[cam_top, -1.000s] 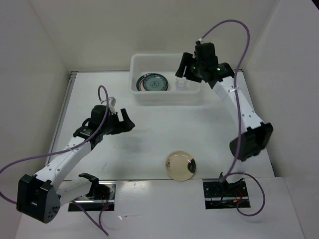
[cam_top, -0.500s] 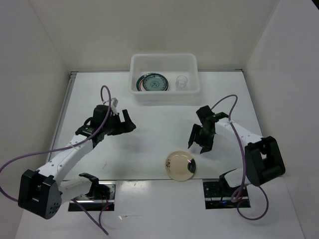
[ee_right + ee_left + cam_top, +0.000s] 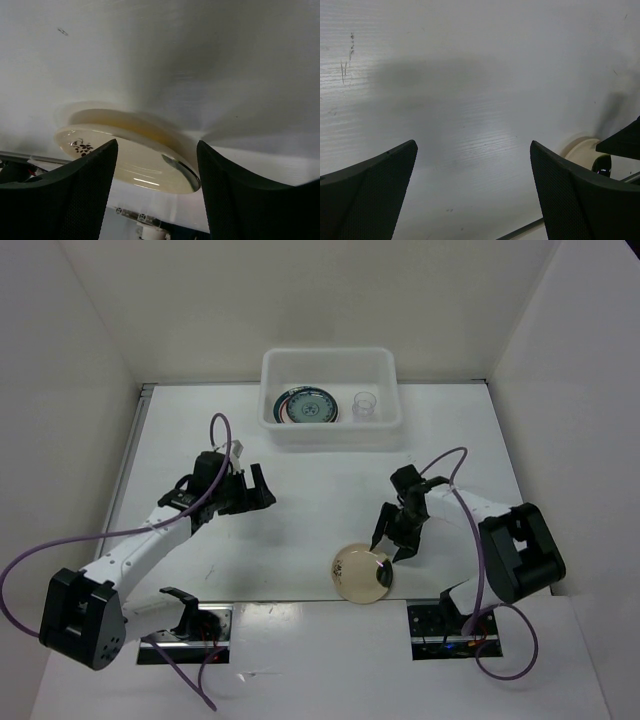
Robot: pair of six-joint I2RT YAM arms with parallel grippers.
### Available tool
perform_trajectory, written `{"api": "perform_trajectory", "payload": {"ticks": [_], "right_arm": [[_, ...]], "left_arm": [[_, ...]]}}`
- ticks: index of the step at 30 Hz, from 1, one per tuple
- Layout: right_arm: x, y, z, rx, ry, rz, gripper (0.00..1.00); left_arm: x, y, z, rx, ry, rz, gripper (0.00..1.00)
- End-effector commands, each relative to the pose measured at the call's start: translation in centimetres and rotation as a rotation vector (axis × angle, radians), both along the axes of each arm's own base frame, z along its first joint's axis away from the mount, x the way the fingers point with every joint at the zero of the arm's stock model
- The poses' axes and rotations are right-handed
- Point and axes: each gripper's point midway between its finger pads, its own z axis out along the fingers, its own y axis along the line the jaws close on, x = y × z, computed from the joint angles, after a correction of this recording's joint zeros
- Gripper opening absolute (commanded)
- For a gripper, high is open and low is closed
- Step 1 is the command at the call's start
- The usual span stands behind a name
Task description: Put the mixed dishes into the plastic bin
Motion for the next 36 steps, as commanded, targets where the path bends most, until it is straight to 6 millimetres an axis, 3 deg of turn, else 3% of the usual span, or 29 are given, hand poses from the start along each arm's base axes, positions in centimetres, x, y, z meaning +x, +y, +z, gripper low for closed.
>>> {"api": "perform_trajectory", "payload": {"ticks": [1, 4, 8, 11, 13, 17, 19, 23, 26, 28, 29, 31, 32, 34, 35, 36], "right_arm": [[0.8, 1.2, -0.2, 0.05, -0.034, 0.021, 0.7], [0.3, 1.2, -0.9, 0.056, -0.007, 0.043, 0.66], [-1.1, 1.7, -1.4, 0.1, 0.048, 0.068, 0.4], [-2.4, 2.2, -1.6, 0.131, 0.083, 0.101, 0.37], [-3.1, 2.7, -1.8, 0.173, 0.1, 0.113, 0.29], [-2.8, 3.8, -1.4, 0.258, 0.073, 0.142, 0.2], [-2.4, 4.4, -0.9, 0.281, 0.036, 0.159, 0.04], [0.2, 5.6, 1.9, 0.322, -0.071, 0.156, 0.0], [2.8, 6.6, 5.4, 0.355, -0.182, 0.142, 0.0], [4.9, 6.7, 8.1, 0.334, -0.271, 0.127, 0.0], [6.4, 7.2, 10.4, 0.348, -0.338, 0.13, 0.0], [7.9, 7.3, 12.6, 0.332, -0.396, 0.122, 0.0], [9.6, 7.8, 15.6, 0.345, -0.473, 0.122, 0.0], [11.7, 7.7, 17.5, 0.324, -0.528, 0.109, 0.0], [13.4, 8.3, 20.5, 0.341, -0.61, 0.116, 0.0], [14.6, 8.2, 21.6, 0.337, -0.645, 0.113, 0.0]], "left_arm": [[0.5, -0.4, 0.8, 0.003, -0.028, -0.033, 1.0], [0.5, -0.3, 0.5, 0.012, -0.021, -0.027, 1.0], [0.6, -0.3, 0.5, 0.012, -0.021, -0.027, 1.0], [0.6, -0.3, 0.3, 0.015, -0.012, -0.027, 1.0], [0.6, -0.3, 0.0, 0.018, -0.004, -0.027, 1.0], [0.5, -0.3, -0.6, 0.023, 0.014, -0.027, 1.0], [0.5, -0.3, -0.6, 0.024, 0.014, -0.027, 1.0], [0.5, -0.3, -1.2, 0.03, 0.033, -0.027, 1.0], [0.5, -0.3, -1.2, 0.03, 0.033, -0.027, 1.0], [0.8, -0.2, -0.8, 0.033, 0.022, -0.021, 1.0], [0.8, -0.2, -0.8, 0.033, 0.022, -0.021, 1.0], [0.9, -0.1, -0.9, 0.039, 0.02, -0.014, 1.0], [1.0, 0.1, -0.5, 0.043, 0.006, -0.005, 1.0], [1.1, 0.2, -0.2, 0.046, -0.006, 0.002, 1.0], [1.1, 0.2, 0.2, 0.041, -0.019, 0.002, 1.0], [1.2, 0.5, 0.6, 0.045, -0.035, 0.012, 1.0]]}}
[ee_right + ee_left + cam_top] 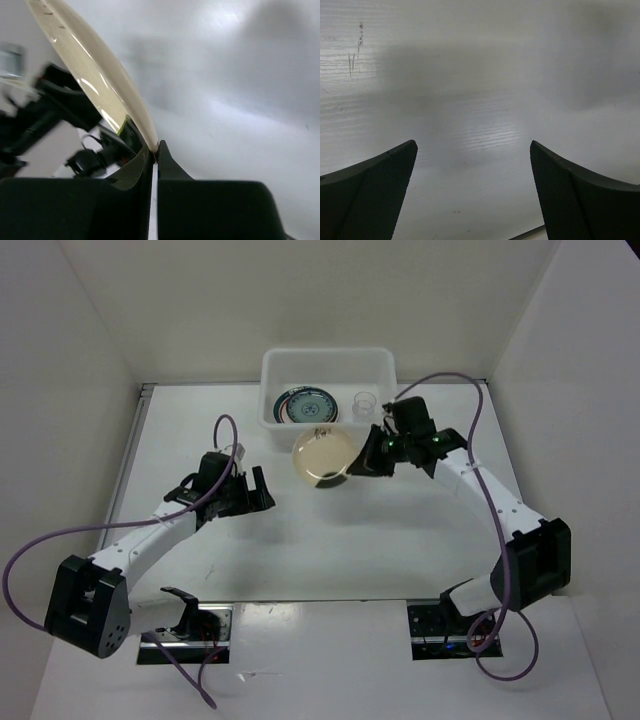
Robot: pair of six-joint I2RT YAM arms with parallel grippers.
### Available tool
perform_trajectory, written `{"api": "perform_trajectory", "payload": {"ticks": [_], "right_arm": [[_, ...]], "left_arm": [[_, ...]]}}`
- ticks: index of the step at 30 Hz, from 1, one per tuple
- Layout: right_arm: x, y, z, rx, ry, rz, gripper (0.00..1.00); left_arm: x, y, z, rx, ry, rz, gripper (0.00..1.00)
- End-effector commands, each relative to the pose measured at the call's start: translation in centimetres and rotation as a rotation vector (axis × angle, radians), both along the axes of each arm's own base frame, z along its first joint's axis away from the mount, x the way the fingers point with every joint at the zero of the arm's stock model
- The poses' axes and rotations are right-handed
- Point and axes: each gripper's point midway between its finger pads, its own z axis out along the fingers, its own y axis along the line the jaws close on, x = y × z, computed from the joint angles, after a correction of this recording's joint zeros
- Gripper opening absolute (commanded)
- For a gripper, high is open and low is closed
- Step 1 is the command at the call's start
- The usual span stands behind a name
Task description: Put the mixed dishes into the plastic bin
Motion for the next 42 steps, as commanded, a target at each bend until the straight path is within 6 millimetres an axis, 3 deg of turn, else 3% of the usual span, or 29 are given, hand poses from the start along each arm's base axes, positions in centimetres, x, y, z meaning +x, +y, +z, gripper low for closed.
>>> {"api": "perform_trajectory", "payload": {"ticks": [1, 2, 4, 5, 10, 11, 12, 13, 14, 15, 16, 17, 18, 19, 21, 26, 27, 29, 32, 37, 39, 42], "right_arm": [[5.1, 0.6, 5.4, 0.012, -0.168, -0.048, 0.0], [7.2, 0.7, 8.3, 0.032, -0.235, -0.07, 0.0], [10.5, 0.9, 9.8, 0.025, -0.296, -0.096, 0.0], [13.7, 1.3, 10.5, -0.001, -0.346, -0.123, 0.0], [21.5, 3.0, 9.7, -0.078, -0.432, -0.108, 0.0], [22.7, 3.2, 11.4, -0.075, -0.484, -0.112, 0.0], [24.1, 3.3, 7.9, -0.125, -0.429, -0.111, 0.0], [24.9, 3.5, 7.1, -0.143, -0.429, -0.094, 0.0], [25.9, 3.9, 8.6, -0.126, -0.469, -0.1, 0.0], [26.9, 3.7, 4.9, -0.164, -0.409, -0.089, 0.0], [27.5, 3.9, 4.2, -0.167, -0.402, -0.088, 0.0], [28.3, 3.9, 5.5, -0.165, -0.447, -0.099, 0.0], [28.7, 4.1, 4.8, -0.168, -0.44, -0.098, 0.0], [29.3, 4.1, 1.6, -0.198, -0.388, -0.094, 0.0], [29.9, 4.2, 1.2, -0.2, -0.399, -0.103, 0.0], [30.1, 4.3, -4.1, -0.236, -0.313, -0.087, 0.0], [30.2, 4.1, -4.2, -0.243, -0.315, -0.093, 0.0], [30.0, 4.0, -6.4, -0.261, -0.273, -0.085, 0.0], [30.1, 3.9, -7.0, -0.272, -0.266, -0.091, 0.05], [30.2, 3.7, -7.6, -0.283, -0.26, -0.095, 0.23], [30.4, 3.6, -7.3, -0.286, -0.27, -0.103, 0.37], [30.9, 2.8, -4.6, -0.284, -0.315, -0.134, 0.51]], "left_arm": [[1.3, 0.2, 2.6, 0.014, -0.1, 0.005, 1.0], [1.3, 0.3, 3.0, 0.015, -0.116, -0.001, 1.0], [1.5, 0.2, 3.7, 0.008, -0.134, -0.001, 1.0], [1.6, 0.5, 4.0, 0.006, -0.143, 0.01, 1.0], [1.6, 1.2, 5.0, 0.01, -0.176, 0.035, 1.0], [1.6, 1.2, 5.3, 0.007, -0.185, 0.035, 1.0], [1.6, 1.2, 5.3, 0.007, -0.185, 0.035, 1.0], [1.6, 1.2, 5.6, 0.003, -0.195, 0.035, 1.0], [1.6, 1.2, 5.6, 0.003, -0.195, 0.035, 1.0], [1.6, 1.2, 5.6, 0.003, -0.195, 0.035, 1.0], [1.6, 1.2, 5.6, 0.003, -0.195, 0.035, 1.0], [1.6, 1.2, 5.6, 0.003, -0.195, 0.035, 1.0], [1.7, 1.5, 5.6, 0.004, -0.195, 0.045, 1.0], [1.7, 1.5, 5.6, 0.004, -0.195, 0.045, 1.0], [1.7, 1.5, 5.6, 0.004, -0.195, 0.045, 1.0], [1.8, 1.8, 5.4, 0.008, -0.186, 0.053, 1.0], [1.8, 1.8, 5.4, 0.008, -0.186, 0.053, 1.0], [1.9, 1.8, 5.1, 0.011, -0.178, 0.053, 1.0], [1.9, 1.8, 5.1, 0.011, -0.178, 0.053, 1.0], [1.9, 1.8, 5.1, 0.011, -0.178, 0.053, 1.0], [1.9, 1.8, 5.1, 0.011, -0.178, 0.053, 1.0], [1.9, 1.8, 5.1, 0.011, -0.178, 0.053, 1.0]]}}
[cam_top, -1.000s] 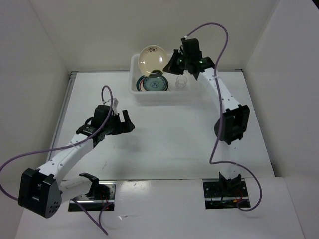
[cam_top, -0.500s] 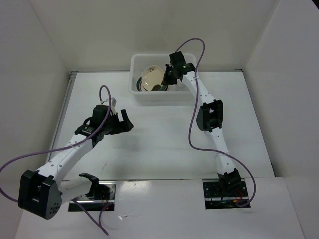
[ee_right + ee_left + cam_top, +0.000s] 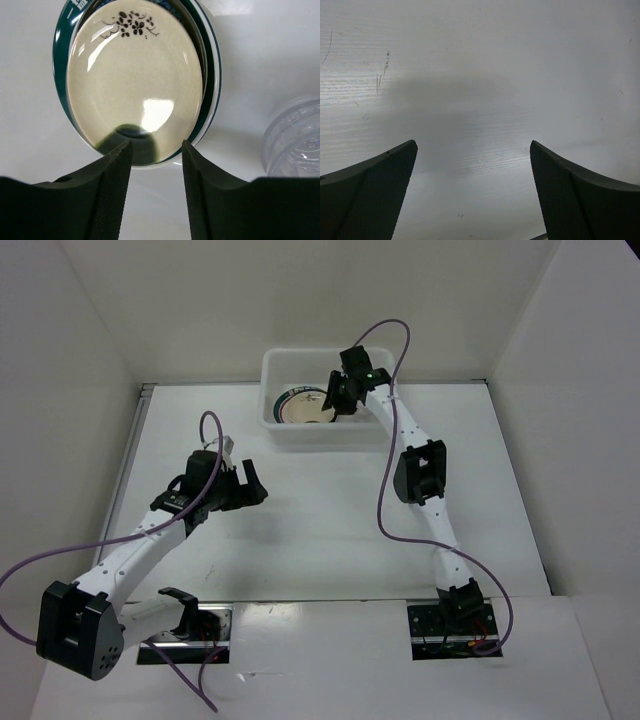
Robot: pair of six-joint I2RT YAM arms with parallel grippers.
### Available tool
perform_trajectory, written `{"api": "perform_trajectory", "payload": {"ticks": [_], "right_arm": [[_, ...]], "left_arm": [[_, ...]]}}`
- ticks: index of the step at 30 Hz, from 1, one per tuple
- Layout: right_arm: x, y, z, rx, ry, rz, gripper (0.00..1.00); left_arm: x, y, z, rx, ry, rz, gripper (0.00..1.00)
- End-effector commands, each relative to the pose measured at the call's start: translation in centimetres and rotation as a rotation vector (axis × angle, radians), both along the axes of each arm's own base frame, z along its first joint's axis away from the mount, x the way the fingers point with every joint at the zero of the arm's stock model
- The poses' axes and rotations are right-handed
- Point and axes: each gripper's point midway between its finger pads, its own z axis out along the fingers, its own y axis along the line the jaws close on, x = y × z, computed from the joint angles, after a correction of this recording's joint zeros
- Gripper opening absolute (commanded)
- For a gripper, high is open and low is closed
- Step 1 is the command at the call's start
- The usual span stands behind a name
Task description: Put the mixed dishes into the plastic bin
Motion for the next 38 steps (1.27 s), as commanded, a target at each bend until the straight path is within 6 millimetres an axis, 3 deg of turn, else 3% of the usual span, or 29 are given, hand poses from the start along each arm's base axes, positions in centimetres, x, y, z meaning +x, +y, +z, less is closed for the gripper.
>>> {"api": "perform_trajectory", "payload": {"ticks": [1, 4, 5, 6, 8, 9, 10, 11, 12, 13, 14, 15, 16, 17, 18, 19, 20, 21, 22, 23, 26, 30, 31, 33, 34, 37, 38], "right_arm": [[1.4, -1.1, 5.5, 0.014, -0.124, -0.031, 0.51], [0.8, -1.3, 10.1, 0.032, -0.189, -0.026, 0.56], [0.0, -1.8, 13.6, 0.042, -0.236, -0.034, 0.6], [-0.4, -2.0, 15.8, 0.049, -0.274, -0.029, 0.63], [-1.7, -2.7, 18.7, 0.045, -0.309, -0.033, 0.71], [-3.1, -3.4, 22.7, 0.063, -0.37, -0.042, 0.74], [-4.0, -4.0, 23.9, 0.05, -0.385, -0.043, 0.77], [-4.8, -4.5, 23.5, 0.028, -0.366, -0.043, 0.8], [-6.7, -5.4, 27.2, 0.044, -0.429, -0.058, 0.82], [-7.8, -5.8, 28.0, 0.049, -0.442, -0.059, 0.84], [-8.7, -6.3, 23.9, 0.01, -0.358, -0.061, 0.9], [-10.9, -7.1, 28.6, 0.067, -0.482, -0.074, 0.93], [-11.9, -8.0, 28.5, 0.064, -0.496, -0.11, 0.94], [-13.2, -8.4, 23.8, 0.048, -0.402, -0.121, 1.0], [-14.3, -9.3, 23.6, 0.061, -0.406, -0.141, 1.0], [-16.7, -10.1, 26.0, 0.102, -0.466, -0.154, 1.0], [-17.9, -11.3, 22.6, 0.083, -0.401, -0.192, 1.0], [-19.2, -12.0, 22.0, 0.082, -0.394, -0.216, 1.0], [-21.4, -13.1, 23.5, 0.103, -0.438, -0.243, 1.0], [-22.7, -14.0, 20.5, 0.083, -0.385, -0.286, 1.0], [-26.6, -16.6, 18.4, 0.083, -0.38, -0.389, 1.0], [-29.9, -18.5, 16.6, 0.182, -0.423, -0.501, 1.0], [-30.4, -18.8, 14.8, 0.196, -0.399, -0.532, 1.0], [-31.7, -19.1, 14.7, 0.256, -0.417, -0.559, 1.0], [-32.0, -19.1, 13.2, 0.272, -0.393, -0.578, 1.0], [-33.0, -19.5, 12.3, 0.327, -0.398, -0.62, 1.0], [-33.4, -19.9, 11.1, 0.347, -0.375, -0.664, 1.0]], "left_arm": [[1.1, 0.0, 1.6, 0.001, -0.051, 0.0, 1.0], [1.1, 0.0, 1.6, 0.001, -0.051, 0.0, 1.0], [1.1, 0.0, 1.6, 0.001, -0.051, 0.0, 1.0], [1.0, -0.1, 1.7, -0.005, -0.05, -0.007, 1.0], [1.0, -0.3, 2.2, -0.017, -0.07, -0.014, 1.0], [0.9, -0.5, 2.3, -0.023, -0.068, -0.022, 1.0], [0.9, -0.4, 2.7, -0.028, -0.082, -0.022, 1.0], [0.7, -0.6, 3.4, -0.041, -0.102, -0.031, 1.0], [0.6, -0.6, 3.8, -0.051, -0.111, -0.025, 1.0], [0.6, -0.6, 4.3, -0.055, -0.125, -0.025, 1.0], [0.5, -0.4, 5.2, -0.059, -0.157, -0.018, 1.0], [0.3, -0.3, 5.9, -0.063, -0.17, -0.018, 1.0], [0.4, -0.1, 6.3, -0.059, -0.186, -0.006, 1.0], [0.0, 0.0, 7.0, -0.064, -0.208, 0.006, 1.0], [-0.1, 0.1, 7.4, -0.068, -0.221, 0.006, 1.0], [-0.4, 0.0, 8.3, -0.08, -0.247, 0.01, 1.0], [-0.6, 0.0, 8.6, -0.085, -0.258, 0.01, 1.0], [-0.6, 0.3, 8.9, -0.081, -0.269, 0.02, 1.0], [-0.6, 0.2, 8.9, -0.088, -0.266, 0.025, 1.0], [-0.7, 0.3, 9.3, -0.093, -0.281, 0.025, 1.0], [-0.5, 1.0, 10.1, -0.083, -0.315, 0.06, 1.0], [-0.5, 2.6, 10.3, -0.058, -0.339, 0.148, 1.0], [-0.6, 3.2, 10.5, -0.046, -0.354, 0.177, 1.0], [-0.8, 3.6, 10.6, -0.048, -0.367, 0.2, 1.0], [-1.1, 3.7, 10.8, -0.053, -0.378, 0.201, 1.0], [-0.9, 4.4, 11.3, -0.051, -0.402, 0.241, 1.0], [-1.0, 5.0, 11.4, -0.046, -0.403, 0.278, 1.0]]}}
